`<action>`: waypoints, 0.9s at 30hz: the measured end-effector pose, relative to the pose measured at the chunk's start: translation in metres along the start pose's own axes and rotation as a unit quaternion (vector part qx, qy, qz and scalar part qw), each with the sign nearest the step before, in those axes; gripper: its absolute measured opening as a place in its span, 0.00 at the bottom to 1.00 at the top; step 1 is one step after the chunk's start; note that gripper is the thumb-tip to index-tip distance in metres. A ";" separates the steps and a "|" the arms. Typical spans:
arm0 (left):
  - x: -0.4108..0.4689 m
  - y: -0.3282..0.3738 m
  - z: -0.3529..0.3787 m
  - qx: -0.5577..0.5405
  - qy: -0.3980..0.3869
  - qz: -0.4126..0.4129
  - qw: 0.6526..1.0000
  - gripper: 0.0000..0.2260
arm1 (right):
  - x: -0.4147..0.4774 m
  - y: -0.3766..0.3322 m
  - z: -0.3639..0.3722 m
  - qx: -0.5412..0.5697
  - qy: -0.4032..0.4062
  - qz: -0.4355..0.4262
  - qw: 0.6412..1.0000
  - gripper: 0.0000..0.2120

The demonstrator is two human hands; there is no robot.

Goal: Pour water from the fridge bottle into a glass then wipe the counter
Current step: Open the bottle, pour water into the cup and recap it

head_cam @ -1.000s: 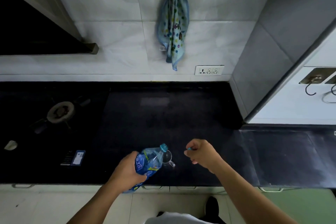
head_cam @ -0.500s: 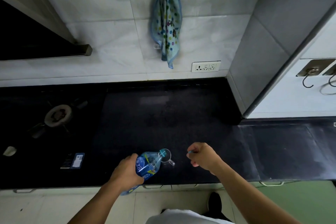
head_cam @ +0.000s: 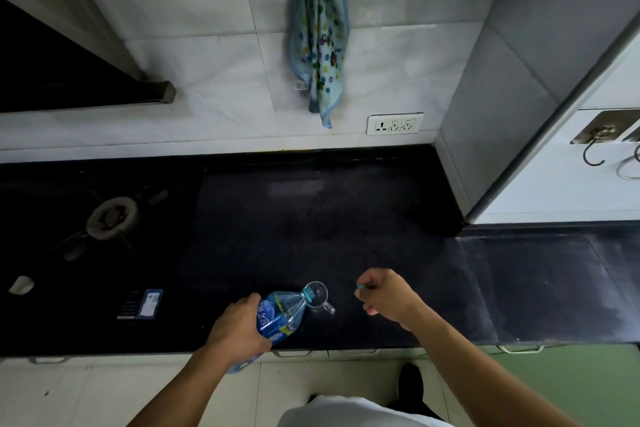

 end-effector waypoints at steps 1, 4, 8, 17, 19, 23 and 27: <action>-0.001 0.000 0.000 0.001 0.001 -0.001 1.000 0.24 | 0.000 0.001 0.001 0.000 0.000 0.002 1.000 0.02; -0.002 0.000 -0.001 0.008 0.001 -0.003 1.000 0.25 | 0.001 0.002 0.002 0.000 0.000 0.004 1.000 0.02; -0.004 0.004 -0.001 0.014 0.001 -0.008 1.000 0.25 | 0.001 0.001 0.004 0.001 -0.006 0.001 1.000 0.02; -0.004 0.008 -0.003 0.039 0.002 -0.018 0.999 0.26 | 0.000 0.001 0.005 0.006 -0.008 0.006 1.000 0.03; -0.004 0.009 -0.004 0.039 0.006 -0.019 0.999 0.26 | -0.001 0.002 0.004 0.011 -0.008 0.007 1.000 0.03; -0.003 0.011 -0.004 0.047 0.004 -0.015 0.999 0.27 | -0.001 0.003 0.004 0.014 -0.006 0.008 1.000 0.03; -0.003 0.012 -0.003 0.060 0.000 -0.018 0.998 0.27 | -0.002 0.004 0.003 0.015 -0.001 0.000 1.000 0.02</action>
Point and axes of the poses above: each hand's wrist, its own x-axis towards the middle knuckle, its own z-axis out of the palm, y = z × x, the point moved 5 cm from there along x, towards the middle knuckle, and after that the axes turned 1 degree about z, right-handed, at the moved point
